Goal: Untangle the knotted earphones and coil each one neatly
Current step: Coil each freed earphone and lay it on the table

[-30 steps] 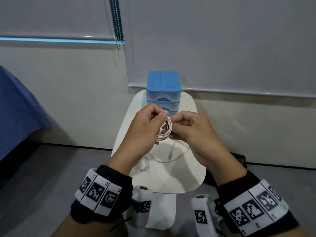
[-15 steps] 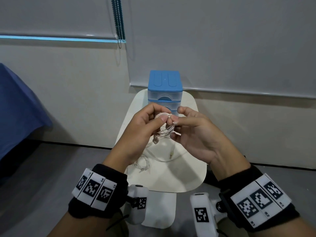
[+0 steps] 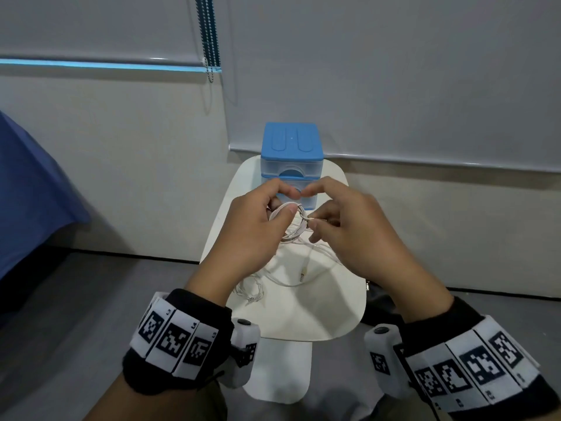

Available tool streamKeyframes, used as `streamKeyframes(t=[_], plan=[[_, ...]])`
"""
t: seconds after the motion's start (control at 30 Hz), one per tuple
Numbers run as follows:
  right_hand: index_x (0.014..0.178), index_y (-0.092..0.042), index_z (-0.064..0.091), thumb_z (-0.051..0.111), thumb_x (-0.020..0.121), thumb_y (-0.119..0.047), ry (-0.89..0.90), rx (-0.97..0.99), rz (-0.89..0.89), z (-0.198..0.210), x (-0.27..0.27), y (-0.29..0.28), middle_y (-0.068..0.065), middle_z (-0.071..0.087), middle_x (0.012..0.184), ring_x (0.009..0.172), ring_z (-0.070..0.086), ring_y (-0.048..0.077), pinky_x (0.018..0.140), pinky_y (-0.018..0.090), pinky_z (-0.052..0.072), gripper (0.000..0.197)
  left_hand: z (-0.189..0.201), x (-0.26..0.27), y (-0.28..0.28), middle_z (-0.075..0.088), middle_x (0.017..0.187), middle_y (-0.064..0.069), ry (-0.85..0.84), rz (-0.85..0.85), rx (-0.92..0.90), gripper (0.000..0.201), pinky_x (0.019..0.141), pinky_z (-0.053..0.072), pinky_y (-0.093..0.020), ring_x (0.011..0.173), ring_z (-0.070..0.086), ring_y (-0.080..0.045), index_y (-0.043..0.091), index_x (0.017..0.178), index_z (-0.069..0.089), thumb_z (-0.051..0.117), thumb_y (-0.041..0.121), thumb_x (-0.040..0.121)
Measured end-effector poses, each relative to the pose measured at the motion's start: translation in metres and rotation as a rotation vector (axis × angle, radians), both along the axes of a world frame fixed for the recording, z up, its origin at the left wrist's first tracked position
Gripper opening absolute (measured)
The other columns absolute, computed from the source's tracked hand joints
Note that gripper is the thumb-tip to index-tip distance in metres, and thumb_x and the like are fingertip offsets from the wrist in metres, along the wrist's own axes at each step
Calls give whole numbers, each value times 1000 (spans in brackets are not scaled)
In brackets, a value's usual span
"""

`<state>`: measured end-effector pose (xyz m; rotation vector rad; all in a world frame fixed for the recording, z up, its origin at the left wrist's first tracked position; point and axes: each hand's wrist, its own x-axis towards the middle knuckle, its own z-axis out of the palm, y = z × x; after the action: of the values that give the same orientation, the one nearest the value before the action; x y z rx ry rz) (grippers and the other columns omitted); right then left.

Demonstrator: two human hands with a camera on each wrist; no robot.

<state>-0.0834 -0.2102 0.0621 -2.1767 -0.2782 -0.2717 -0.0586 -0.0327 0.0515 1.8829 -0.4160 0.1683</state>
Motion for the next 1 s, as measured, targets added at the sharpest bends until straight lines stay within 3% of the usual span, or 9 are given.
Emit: streamKeyframes(t=[0.07, 0.17, 0.3, 0.4, 0.5, 0.6, 0.7, 0.83, 1.0], plan=[[113, -36, 62, 64, 94, -5, -36, -100, -17, 3, -1, 0, -9, 75, 77, 81, 73, 8, 80, 40, 59, 36, 1, -1, -2, 52, 71, 3, 17, -28, -4, 14, 57, 58, -44, 74, 66, -37, 36, 98, 71, 67, 22, 98], [113, -38, 62, 60, 94, -8, -80, -186, -18, 8, -4, 3, -10, 74, 78, 91, 69, 15, 79, 42, 57, 35, -1, 1, -3, 55, 73, 11, 5, -17, 8, 9, 58, 55, -35, 63, 65, -30, 30, 93, 72, 69, 23, 98], [120, -38, 58, 56, 97, -13, -109, -268, -13, 13, -8, 8, -8, 73, 82, 94, 67, 20, 78, 42, 56, 34, -7, 9, -1, 62, 75, 10, 82, 11, -89, 11, 56, 47, -23, 54, 54, -12, 14, 89, 73, 70, 20, 97], [119, -41, 56, 56, 97, -13, -115, -308, 16, 15, -12, 11, -11, 72, 83, 90, 65, 19, 76, 41, 56, 36, -9, 14, 2, 61, 70, 4, 163, -3, -157, 21, 58, 41, -19, 58, 47, -10, 11, 81, 72, 69, 23, 98], [116, -40, 58, 56, 96, -11, -117, -315, 39, 16, -14, 9, -13, 72, 79, 86, 66, 15, 75, 41, 55, 36, -9, 16, 4, 56, 59, 12, 206, 0, -153, 28, 54, 36, -14, 54, 43, -6, 10, 77, 70, 69, 28, 98], [114, -38, 61, 56, 96, -9, -112, -280, 39, 15, -14, 5, -15, 72, 78, 83, 68, 7, 76, 38, 56, 35, -8, 16, 5, 50, 53, 15, 231, 5, -165, 31, 54, 35, -16, 52, 39, -5, 11, 76, 71, 68, 32, 99], [111, -32, 66, 58, 95, -7, -120, -201, 35, 14, -14, 2, -16, 74, 77, 79, 70, 0, 75, 31, 55, 31, -5, 16, 6, 48, 58, 7, 262, 1, -235, 33, 58, 36, -25, 56, 38, -11, 12, 74, 71, 69, 34, 98], [95, -26, 68, 68, 92, -12, -98, -27, -20, 7, -9, -4, -13, 76, 76, 78, 72, 8, 77, 33, 56, 14, 2, 14, 2, 56, 64, -7, 276, -13, -382, 25, 66, 44, -33, 59, 53, -17, 6, 90, 74, 65, 25, 101], [79, -23, 65, 75, 87, -14, 38, -1, -8, -7, -2, -4, -8, 72, 70, 63, 62, 9, 65, 30, 48, 16, 6, 7, -2, 59, 64, -7, 193, -34, -335, 16, 64, 48, -32, 61, 57, -17, 6, 96, 76, 68, 19, 99]])
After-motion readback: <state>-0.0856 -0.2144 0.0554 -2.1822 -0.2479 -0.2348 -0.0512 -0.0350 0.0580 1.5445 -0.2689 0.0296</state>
